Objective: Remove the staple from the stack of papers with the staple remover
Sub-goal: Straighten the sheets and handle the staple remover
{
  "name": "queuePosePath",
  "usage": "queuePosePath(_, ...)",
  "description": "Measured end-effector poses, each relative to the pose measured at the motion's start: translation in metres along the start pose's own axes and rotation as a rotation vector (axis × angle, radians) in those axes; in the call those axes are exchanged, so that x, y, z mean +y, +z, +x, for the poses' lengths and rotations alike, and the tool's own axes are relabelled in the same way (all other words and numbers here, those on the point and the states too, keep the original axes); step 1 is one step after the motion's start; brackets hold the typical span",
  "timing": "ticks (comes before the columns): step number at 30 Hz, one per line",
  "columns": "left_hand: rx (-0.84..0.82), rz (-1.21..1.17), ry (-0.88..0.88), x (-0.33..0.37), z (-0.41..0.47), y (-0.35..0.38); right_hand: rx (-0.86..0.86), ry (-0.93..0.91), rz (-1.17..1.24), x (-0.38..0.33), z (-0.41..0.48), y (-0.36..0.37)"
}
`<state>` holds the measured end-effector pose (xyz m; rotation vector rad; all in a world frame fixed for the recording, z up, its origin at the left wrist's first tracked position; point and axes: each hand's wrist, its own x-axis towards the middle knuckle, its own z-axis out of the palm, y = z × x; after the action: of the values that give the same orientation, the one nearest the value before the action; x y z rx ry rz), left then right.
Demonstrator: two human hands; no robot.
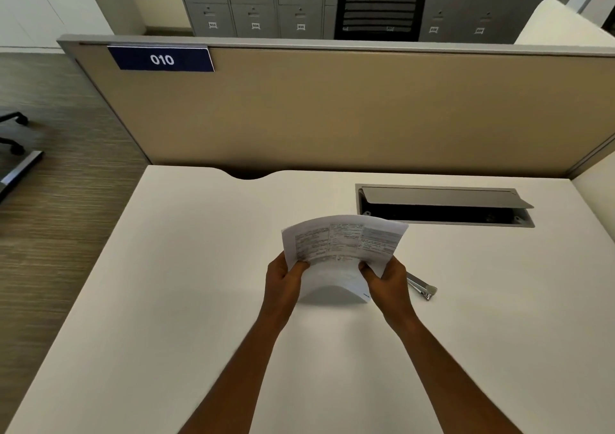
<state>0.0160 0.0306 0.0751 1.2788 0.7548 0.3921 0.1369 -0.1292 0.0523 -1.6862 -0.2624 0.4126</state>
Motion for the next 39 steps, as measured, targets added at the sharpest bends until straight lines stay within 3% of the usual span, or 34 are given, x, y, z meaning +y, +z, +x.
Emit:
queuePosePath(10,-0.019,-0.008,0.047,0.014,0.003,0.002,0.010,-0.065,0.007,-0.006,0.001,-0.002)
queuePosePath(17,-0.013,0.017,-0.016,0.006,0.003,0.005,0.026,-0.065,-0.083,-0.004,-0.001,0.001)
queuePosePath(24,-0.155,0.091,0.068,0.044,0.008,-0.012,-0.049,-0.184,-0.192,-0.039,0.003,-0.016)
queuePosePath(27,-0.209,0.070,0.102,0.072,0.011,-0.018,-0.113,-0.140,-0.155,-0.056,0.006,-0.027)
queuePosePath(32,-0.214,-0.102,0.163,0.115,0.019,-0.017,-0.211,0.000,-0.040,-0.075,-0.001,-0.036)
queuePosePath(39,-0.259,-0.400,0.048,0.131,0.023,-0.009,-0.367,0.131,0.098,-0.084,-0.009,-0.040)
